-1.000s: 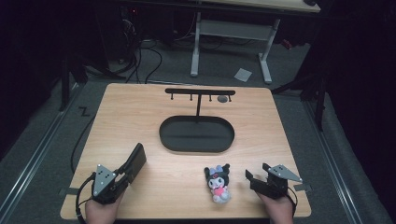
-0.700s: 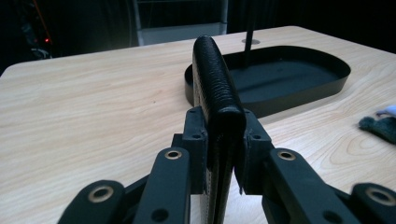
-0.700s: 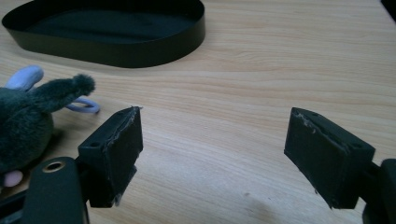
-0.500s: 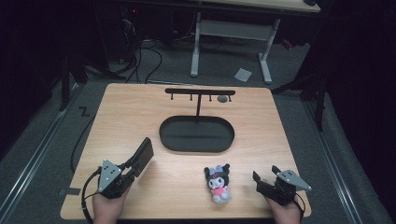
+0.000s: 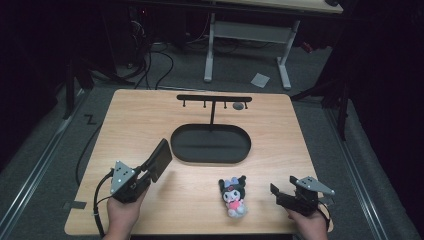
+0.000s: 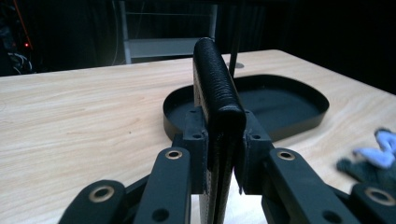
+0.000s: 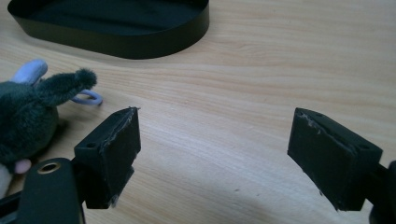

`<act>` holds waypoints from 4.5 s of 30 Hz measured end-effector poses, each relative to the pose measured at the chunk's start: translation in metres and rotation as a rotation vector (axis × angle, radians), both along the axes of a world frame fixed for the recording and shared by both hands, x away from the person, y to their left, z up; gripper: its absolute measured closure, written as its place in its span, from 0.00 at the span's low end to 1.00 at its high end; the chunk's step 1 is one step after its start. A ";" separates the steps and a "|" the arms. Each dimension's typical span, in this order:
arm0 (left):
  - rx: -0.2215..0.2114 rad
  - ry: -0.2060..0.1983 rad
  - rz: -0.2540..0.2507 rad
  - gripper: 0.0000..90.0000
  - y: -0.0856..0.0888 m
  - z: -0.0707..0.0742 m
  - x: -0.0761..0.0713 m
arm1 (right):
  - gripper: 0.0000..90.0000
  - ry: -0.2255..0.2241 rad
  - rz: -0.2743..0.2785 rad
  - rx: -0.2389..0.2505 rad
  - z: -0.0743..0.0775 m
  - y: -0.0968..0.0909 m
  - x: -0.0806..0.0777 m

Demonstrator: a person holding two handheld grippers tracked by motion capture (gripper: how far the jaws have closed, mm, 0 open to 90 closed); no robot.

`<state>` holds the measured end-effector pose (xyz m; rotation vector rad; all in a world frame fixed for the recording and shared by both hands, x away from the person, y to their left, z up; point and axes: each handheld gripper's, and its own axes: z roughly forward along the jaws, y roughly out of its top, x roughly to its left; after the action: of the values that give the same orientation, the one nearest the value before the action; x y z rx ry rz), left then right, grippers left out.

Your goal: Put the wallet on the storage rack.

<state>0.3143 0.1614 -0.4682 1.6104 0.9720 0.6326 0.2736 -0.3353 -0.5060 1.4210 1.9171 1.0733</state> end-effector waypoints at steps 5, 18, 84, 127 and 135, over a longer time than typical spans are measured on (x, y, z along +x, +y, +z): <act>0.008 -0.004 0.009 0.86 -0.021 0.006 0.017 | 0.18 -0.061 -0.011 0.018 -0.009 -0.004 -0.008; 0.028 0.015 0.008 0.86 -0.058 0.003 0.057 | 0.18 -0.107 -0.041 0.010 -0.009 -0.016 -0.018; 0.001 0.081 0.030 0.82 -0.059 -0.019 0.111 | 0.20 -0.086 -0.016 -0.002 -0.014 -0.008 -0.017; 0.056 0.139 -0.174 0.57 -0.152 -0.040 0.105 | 0.21 -0.073 -0.018 0.004 -0.016 -0.010 -0.018; 0.083 0.108 -0.146 0.51 -0.121 -0.032 0.091 | 0.20 -0.082 -0.012 -0.001 -0.014 -0.008 -0.019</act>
<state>0.4049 0.0407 -0.4999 1.7865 0.9064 0.4956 0.2542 -0.3433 -0.5195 1.3651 1.8488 1.1075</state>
